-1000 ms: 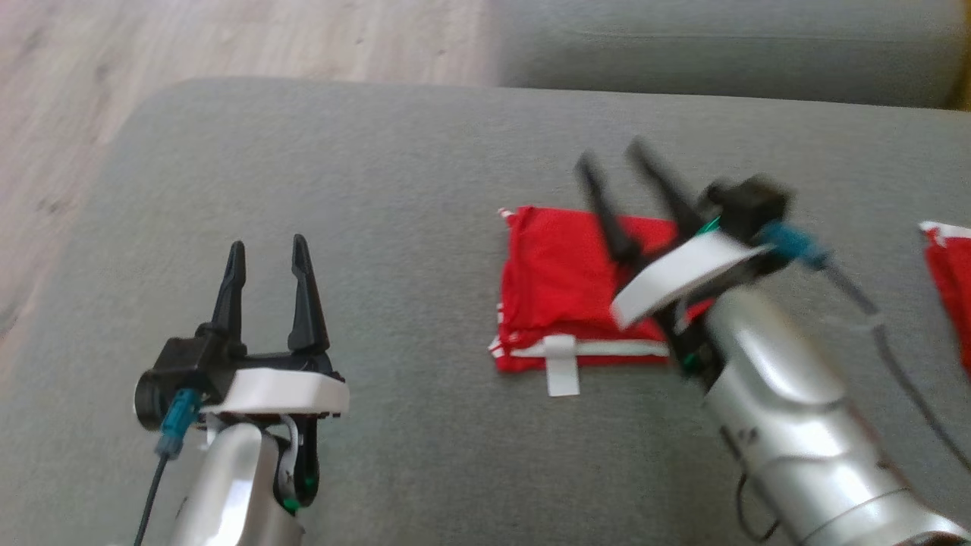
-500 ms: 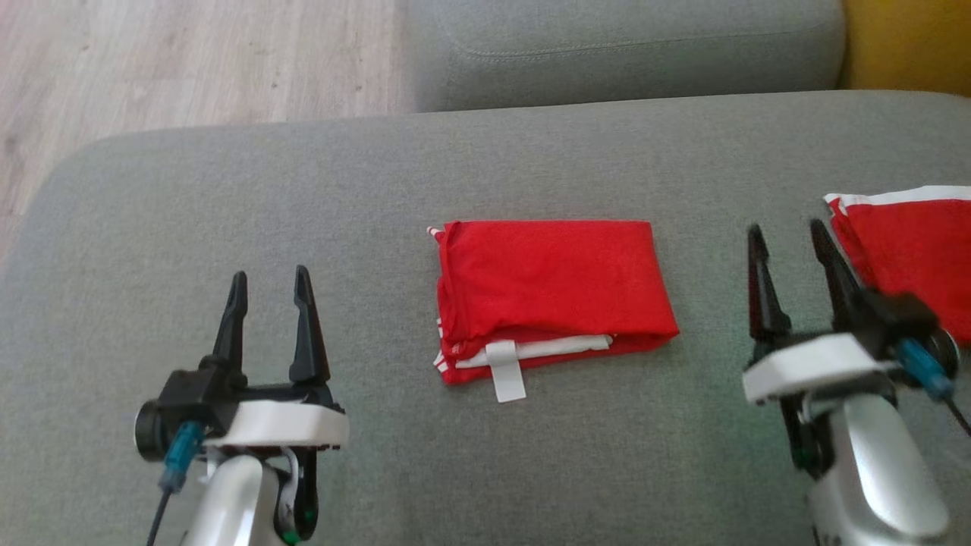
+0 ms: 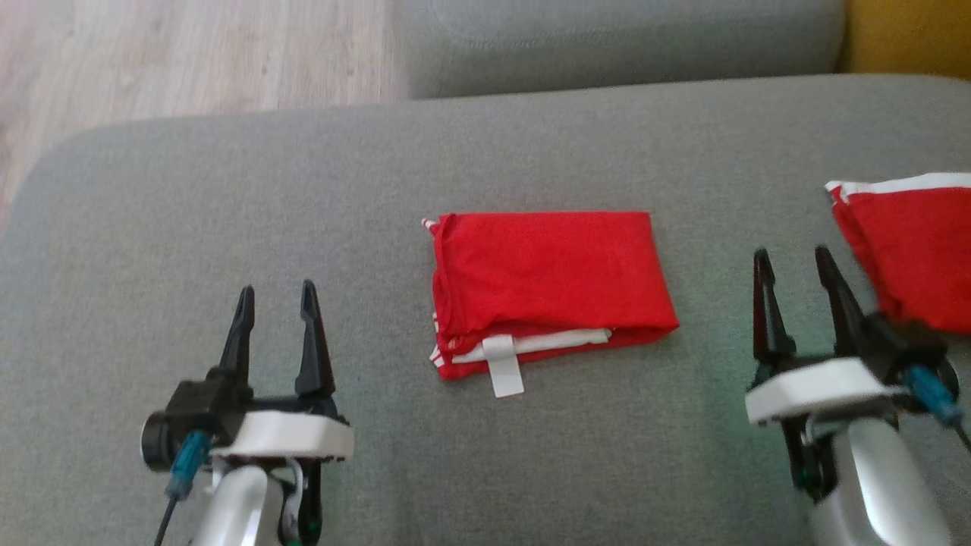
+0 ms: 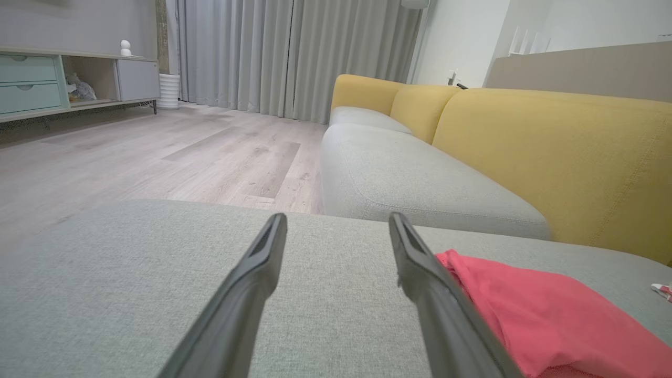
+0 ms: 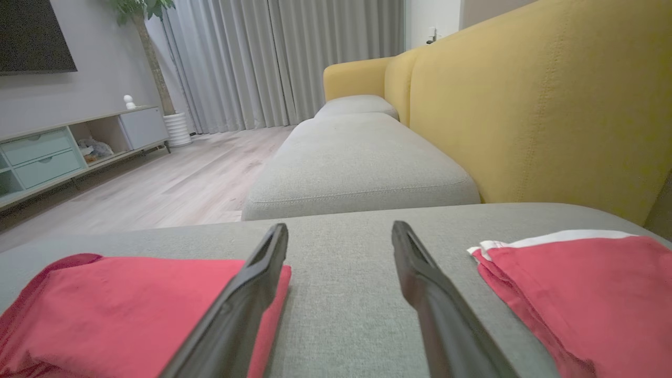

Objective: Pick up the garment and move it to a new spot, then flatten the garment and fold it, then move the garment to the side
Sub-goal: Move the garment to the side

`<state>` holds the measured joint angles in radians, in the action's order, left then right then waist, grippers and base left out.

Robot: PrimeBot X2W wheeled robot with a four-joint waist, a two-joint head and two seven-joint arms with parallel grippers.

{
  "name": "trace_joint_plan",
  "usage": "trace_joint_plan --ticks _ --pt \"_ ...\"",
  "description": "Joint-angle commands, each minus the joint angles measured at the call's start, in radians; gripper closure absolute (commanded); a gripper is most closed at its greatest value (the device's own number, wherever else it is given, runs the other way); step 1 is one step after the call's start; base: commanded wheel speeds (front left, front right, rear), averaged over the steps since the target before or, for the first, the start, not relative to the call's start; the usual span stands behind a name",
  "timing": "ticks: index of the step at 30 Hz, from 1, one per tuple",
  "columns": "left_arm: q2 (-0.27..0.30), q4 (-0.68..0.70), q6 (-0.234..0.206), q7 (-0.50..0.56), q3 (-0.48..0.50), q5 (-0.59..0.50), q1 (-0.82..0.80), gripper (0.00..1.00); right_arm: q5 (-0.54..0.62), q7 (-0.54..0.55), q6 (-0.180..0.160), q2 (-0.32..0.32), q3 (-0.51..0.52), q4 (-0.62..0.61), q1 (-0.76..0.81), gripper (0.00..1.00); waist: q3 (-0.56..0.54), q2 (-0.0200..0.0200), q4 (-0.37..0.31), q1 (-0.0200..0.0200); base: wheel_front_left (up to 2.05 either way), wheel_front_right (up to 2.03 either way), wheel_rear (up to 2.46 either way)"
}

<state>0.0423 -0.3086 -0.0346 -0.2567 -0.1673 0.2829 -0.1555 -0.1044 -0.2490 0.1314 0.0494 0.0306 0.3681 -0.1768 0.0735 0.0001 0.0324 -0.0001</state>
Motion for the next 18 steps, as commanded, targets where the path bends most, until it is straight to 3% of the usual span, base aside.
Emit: trace_joint_plan --ticks 1,8,12,18 --pt "0.008 0.026 0.0 -0.005 0.022 -0.001 -0.06 0.0 -0.004 0.003 -0.001 0.001 -0.031 -0.032 -0.066 0.0 0.023 -0.0001 0.01 0.0001 0.0 0.0 0.0" --pt "0.008 0.011 0.005 -0.005 -0.004 0.002 -0.113 0.0 -0.039 0.077 -0.001 0.001 -0.059 0.044 -0.159 0.0 0.09 -0.0001 0.056 0.0001 0.0 0.0 0.0" --pt "0.008 0.002 0.008 -0.005 -0.024 0.018 -0.139 0.0 -0.112 0.119 -0.001 0.001 -0.073 0.146 -0.196 0.0 0.123 -0.0001 0.081 0.0001 0.0 0.0 0.0" --pt "0.008 -0.004 0.001 -0.005 -0.034 0.024 -0.164 0.0 -0.128 0.159 -0.001 0.001 -0.139 0.312 -0.243 0.0 0.153 -0.0001 0.108 0.0001 0.0 0.0 0.0"
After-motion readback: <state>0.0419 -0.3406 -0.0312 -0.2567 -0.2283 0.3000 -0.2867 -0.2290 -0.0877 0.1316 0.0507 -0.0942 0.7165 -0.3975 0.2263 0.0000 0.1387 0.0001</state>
